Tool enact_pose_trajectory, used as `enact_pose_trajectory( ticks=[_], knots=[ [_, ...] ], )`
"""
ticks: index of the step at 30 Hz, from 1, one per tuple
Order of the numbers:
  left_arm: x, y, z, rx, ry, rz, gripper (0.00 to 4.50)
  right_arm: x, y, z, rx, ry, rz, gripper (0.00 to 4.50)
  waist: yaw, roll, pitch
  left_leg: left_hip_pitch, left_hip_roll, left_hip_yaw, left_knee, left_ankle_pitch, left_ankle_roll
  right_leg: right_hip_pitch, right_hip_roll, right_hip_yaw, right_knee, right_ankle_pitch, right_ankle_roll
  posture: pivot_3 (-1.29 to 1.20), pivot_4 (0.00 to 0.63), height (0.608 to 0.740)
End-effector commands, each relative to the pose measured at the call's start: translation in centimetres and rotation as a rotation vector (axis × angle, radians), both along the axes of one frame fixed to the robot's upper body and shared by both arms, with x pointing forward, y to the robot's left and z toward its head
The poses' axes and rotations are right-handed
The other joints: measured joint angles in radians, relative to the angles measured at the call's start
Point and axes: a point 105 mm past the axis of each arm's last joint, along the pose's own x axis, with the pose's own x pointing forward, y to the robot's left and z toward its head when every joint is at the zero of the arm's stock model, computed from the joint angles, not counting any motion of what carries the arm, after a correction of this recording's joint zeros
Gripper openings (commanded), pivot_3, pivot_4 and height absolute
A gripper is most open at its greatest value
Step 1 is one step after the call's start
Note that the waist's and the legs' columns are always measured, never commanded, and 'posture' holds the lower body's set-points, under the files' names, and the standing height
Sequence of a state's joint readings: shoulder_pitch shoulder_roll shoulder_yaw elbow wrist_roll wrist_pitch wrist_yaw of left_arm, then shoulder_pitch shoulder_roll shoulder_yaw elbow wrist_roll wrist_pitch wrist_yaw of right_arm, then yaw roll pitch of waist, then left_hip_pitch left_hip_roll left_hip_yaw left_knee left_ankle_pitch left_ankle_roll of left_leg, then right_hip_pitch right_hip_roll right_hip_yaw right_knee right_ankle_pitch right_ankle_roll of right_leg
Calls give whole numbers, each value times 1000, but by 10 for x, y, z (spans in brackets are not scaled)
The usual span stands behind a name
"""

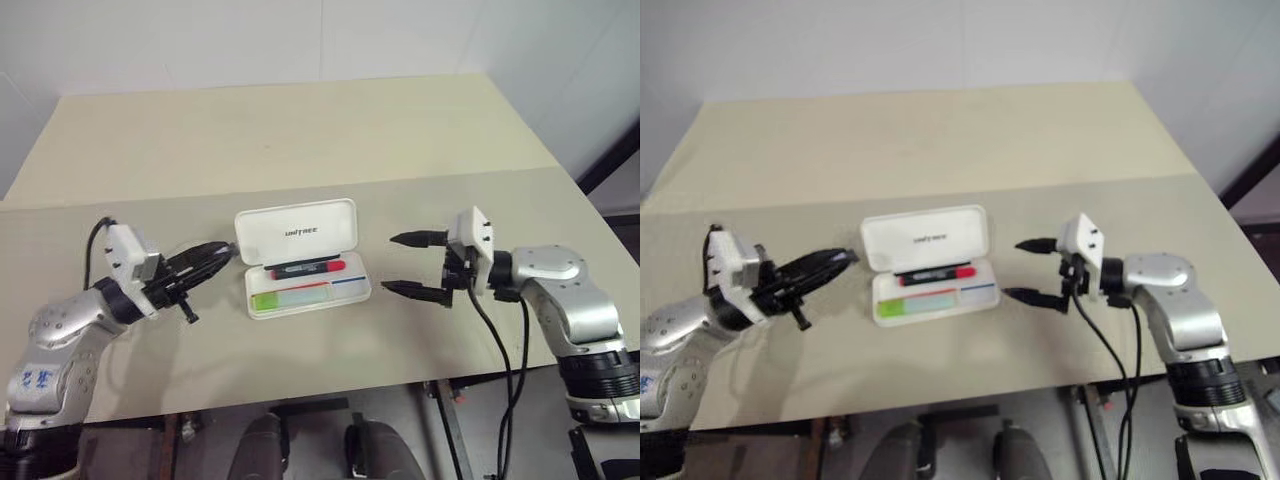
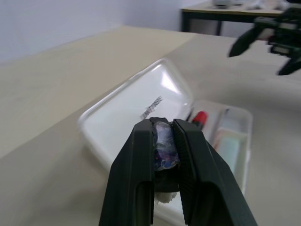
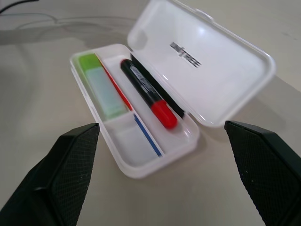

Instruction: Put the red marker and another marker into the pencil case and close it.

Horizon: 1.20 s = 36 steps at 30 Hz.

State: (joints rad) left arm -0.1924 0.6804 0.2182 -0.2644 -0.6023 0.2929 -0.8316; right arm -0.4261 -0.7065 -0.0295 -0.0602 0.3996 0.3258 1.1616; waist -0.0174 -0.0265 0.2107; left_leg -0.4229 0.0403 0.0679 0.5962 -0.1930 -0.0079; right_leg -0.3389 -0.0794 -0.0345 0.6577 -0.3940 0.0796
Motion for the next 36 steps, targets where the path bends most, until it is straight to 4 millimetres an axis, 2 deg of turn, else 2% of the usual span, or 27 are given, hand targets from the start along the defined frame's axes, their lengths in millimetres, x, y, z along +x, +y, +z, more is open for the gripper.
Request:
enact_pose_trajectory(
  ticks=[1,4,11,16,21,26,36],
  knots=[
    [7,-23,-4,17,15,-87,250,-7,-9,15,10,-64,-35,4500,-1,0,0,0,0,0,0,0,0,0,0,0,0,0,0,0,150,740],
    [15,-51,-16,39,53,-171,250,-14,-13,15,16,-68,-72,4500,-3,0,0,0,0,0,0,2,-2,-1,1,0,0,0,0,0,150,740],
    [30,-90,-38,58,116,-251,250,-31,-21,15,17,-69,-147,4500,-6,0,0,0,1,0,0,3,-5,-1,2,0,1,0,1,0,150,740],
    [36,-122,-44,71,102,-330,250,-38,-28,16,8,-70,-188,4500,-4,0,0,0,-1,0,3,3,-3,0,1,0,2,1,2,0,150,740],
    [35,-145,-50,84,104,-379,250,-41,-29,17,8,-77,-207,4500,-6,-1,1,0,-1,0,4,4,-3,1,1,1,2,2,3,0,150,740],
    [36,-155,-53,88,107,-400,250,-44,-28,18,15,-84,-218,4500,-5,-1,1,0,-1,0,3,4,-3,1,1,1,2,1,3,0,150,740],
    [41,-145,-61,130,123,-375,250,-45,-29,17,21,-87,-236,4500,-5,-1,1,0,-2,0,4,4,-3,1,1,1,2,1,3,0,150,740]
  ],
)
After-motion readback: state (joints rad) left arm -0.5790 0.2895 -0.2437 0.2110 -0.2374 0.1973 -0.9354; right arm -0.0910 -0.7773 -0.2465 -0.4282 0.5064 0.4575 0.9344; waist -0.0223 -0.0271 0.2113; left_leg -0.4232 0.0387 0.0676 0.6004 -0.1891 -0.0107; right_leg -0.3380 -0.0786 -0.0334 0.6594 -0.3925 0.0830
